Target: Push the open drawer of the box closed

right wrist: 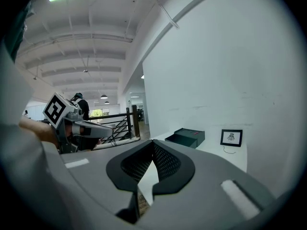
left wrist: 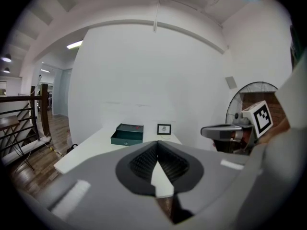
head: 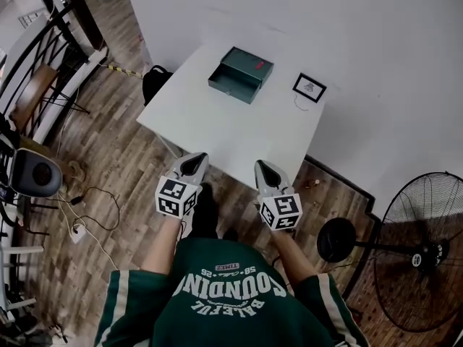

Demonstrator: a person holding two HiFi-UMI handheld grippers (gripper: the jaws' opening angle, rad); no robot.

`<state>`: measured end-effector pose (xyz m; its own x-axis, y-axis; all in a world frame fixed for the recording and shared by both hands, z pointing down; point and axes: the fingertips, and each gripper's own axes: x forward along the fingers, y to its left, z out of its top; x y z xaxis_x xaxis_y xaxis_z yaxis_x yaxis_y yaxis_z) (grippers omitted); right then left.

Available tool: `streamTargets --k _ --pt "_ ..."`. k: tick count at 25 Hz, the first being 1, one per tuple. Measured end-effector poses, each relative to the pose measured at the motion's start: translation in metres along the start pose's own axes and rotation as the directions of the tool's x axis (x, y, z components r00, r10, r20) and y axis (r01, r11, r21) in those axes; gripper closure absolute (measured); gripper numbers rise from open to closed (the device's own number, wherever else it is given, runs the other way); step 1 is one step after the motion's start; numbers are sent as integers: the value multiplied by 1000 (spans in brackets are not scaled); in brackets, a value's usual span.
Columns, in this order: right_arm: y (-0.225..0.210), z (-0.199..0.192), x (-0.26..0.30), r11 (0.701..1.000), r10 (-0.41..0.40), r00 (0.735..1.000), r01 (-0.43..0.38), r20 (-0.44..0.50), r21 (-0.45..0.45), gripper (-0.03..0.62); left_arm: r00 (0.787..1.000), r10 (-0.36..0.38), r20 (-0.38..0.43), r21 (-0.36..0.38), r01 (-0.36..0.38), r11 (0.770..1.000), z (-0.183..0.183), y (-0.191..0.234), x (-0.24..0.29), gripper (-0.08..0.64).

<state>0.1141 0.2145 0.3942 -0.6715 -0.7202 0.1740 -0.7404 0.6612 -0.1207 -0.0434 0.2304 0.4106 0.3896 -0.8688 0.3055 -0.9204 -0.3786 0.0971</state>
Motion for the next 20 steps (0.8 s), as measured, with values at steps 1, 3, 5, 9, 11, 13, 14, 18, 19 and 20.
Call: streamTargets --k 1,3,5,9,11,13,14,18,19,20 --pt "-2 0 4 1000 0 1000 0 -3 1 591 1000 0 1 -3 0 1000 1 3 4 508" --pt "-6 -2 15 1000 -4 1000 4 -11 2 591 1000 -4 6 -6 4 1000 4 10 14 508" --pt "-11 -4 28 1000 -10 1000 11 -21 3 591 1000 -11 7 -9 11 1000 6 21 27 508" --pt "-28 -8 57 999 -29 999 30 -36 20 591 999 -31 -12 -12 31 999 5 43 61 508" --pt "-36 -3 78 999 -40 999 41 -36 22 591 999 -42 -13 -7 41 999 12 59 79 508" --pt "-43 5 100 999 -51 998 51 -32 19 591 999 -50 -13 -5 50 999 19 78 98 508" --pt "-48 8 113 998 -58 998 59 -31 18 591 998 -55 -13 -4 55 998 23 88 108 508" --pt "-72 19 159 994 -107 993 108 -45 24 591 995 -94 -27 4 94 996 37 122 149 508" --pt "-78 23 171 992 -120 992 121 -47 26 591 994 -105 -33 5 106 994 39 131 159 508" --pt "-84 26 182 991 -132 990 134 -49 29 591 992 -117 -41 4 117 993 42 140 169 508"
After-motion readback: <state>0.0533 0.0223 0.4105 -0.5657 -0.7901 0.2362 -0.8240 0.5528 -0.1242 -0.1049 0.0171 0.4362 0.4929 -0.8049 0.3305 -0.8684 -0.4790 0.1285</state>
